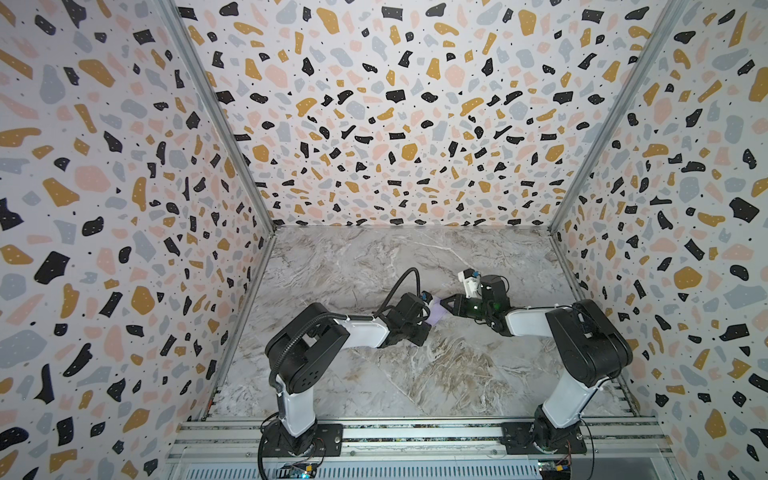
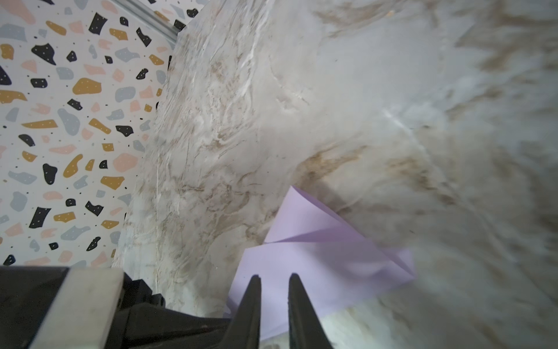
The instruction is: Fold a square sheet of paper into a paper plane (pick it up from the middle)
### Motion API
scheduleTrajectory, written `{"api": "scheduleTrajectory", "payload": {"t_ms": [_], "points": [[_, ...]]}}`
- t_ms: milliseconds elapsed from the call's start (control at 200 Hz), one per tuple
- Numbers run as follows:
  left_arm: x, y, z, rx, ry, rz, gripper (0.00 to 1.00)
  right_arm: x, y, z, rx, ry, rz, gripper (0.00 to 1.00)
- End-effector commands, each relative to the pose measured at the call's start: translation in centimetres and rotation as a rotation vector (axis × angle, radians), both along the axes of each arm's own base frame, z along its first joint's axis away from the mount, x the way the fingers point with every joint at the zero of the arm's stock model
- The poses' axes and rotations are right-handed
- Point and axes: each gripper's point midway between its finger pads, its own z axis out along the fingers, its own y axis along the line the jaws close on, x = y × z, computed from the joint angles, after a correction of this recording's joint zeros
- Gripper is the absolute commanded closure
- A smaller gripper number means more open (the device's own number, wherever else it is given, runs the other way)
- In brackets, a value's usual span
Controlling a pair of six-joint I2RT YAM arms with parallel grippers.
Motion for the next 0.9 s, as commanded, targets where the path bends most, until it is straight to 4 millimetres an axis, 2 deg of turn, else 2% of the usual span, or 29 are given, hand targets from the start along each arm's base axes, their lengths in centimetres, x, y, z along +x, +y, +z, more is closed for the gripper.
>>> {"api": "scheduleTrajectory", "payload": {"t_ms": [0, 110, 220, 506, 586, 686, 796, 891], "points": [[-4.6, 4.2, -5.9, 0.200, 0.191, 0.000, 1.00, 0.5, 1.3, -0.2, 0.039, 0.019, 0.031, 0.81], [-4.6, 4.3, -5.8, 0.202, 0.190, 0.001, 1.00, 0.8, 1.5, -1.1, 0.051, 0.040, 0.025, 0.81], [-4.6, 4.3, -5.8, 0.201, 0.190, 0.000, 1.00, 1.2, 0.2, -2.5, 0.032, 0.066, -0.019, 0.82], [-4.7, 4.2, -5.8, 0.199, 0.191, -0.003, 1.00, 2.1, -7.2, -6.4, -0.048, 0.159, -0.223, 0.83], [-4.7, 4.2, -5.8, 0.199, 0.191, -0.002, 1.00, 2.6, -8.1, -5.9, -0.044, 0.144, -0.239, 0.83], [-4.7, 4.2, -5.7, 0.198, 0.191, -0.002, 1.00, 3.1, -8.2, -3.8, -0.038, 0.090, -0.231, 0.83], [-4.6, 4.1, -5.6, 0.196, 0.189, -0.005, 1.00, 2.8, -6.8, -0.7, -0.016, 0.012, -0.174, 0.83], [-4.6, 4.0, -5.5, 0.194, 0.187, -0.007, 1.00, 1.6, -4.3, 0.4, 0.000, -0.014, -0.090, 0.82]]}}
